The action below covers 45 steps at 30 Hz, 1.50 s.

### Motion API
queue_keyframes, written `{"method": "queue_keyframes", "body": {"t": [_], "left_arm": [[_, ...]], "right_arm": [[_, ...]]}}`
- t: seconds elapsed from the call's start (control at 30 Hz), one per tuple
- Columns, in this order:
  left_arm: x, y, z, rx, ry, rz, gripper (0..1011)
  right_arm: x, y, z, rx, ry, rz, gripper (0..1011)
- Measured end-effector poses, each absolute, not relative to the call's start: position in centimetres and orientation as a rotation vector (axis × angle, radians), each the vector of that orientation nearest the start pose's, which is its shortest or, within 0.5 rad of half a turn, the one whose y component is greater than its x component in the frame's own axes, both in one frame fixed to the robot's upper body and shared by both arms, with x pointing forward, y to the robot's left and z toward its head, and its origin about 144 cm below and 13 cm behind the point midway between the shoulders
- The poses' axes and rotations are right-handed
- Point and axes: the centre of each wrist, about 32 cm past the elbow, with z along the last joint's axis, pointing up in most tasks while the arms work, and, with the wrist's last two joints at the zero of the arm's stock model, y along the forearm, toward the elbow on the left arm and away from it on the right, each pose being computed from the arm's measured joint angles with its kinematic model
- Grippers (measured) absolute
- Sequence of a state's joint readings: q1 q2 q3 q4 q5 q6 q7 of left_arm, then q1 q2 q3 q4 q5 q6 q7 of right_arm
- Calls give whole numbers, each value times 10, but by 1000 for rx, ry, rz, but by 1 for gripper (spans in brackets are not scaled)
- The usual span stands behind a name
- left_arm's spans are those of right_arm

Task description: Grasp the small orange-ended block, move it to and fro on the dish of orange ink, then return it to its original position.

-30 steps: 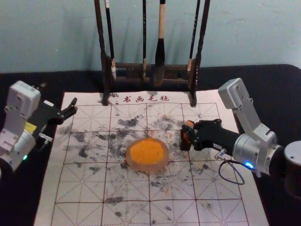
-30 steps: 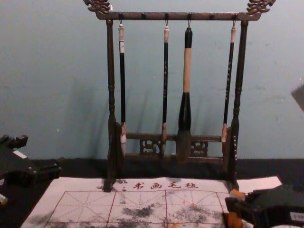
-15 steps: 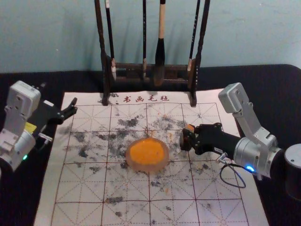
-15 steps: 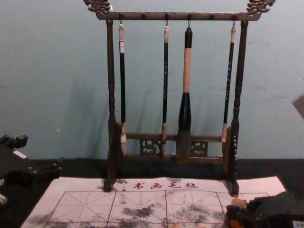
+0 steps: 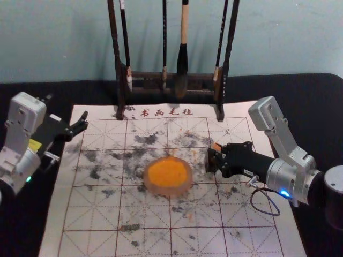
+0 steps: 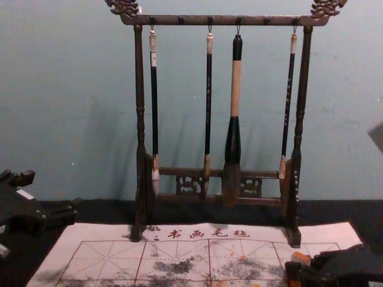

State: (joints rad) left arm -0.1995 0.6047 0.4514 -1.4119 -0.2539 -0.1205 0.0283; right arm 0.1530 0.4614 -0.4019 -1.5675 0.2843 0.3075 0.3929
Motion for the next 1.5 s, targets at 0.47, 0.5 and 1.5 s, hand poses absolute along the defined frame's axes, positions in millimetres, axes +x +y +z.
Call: {"method": "queue_keyframes", "body": {"t": [0.47,0.5,1.5], "left_arm": [[489,310,1140,304,-285,1248,1001],[489,310,1140,304,-285,1248,1001],[489,310,1140,304,-285,1248,1001]], "right_arm": [[479,-247,1162,-390,111,-839,142],[479,-247,1162,-390,111,-839,158],[479,-247,1162,-389,112,-838,1000]]}}
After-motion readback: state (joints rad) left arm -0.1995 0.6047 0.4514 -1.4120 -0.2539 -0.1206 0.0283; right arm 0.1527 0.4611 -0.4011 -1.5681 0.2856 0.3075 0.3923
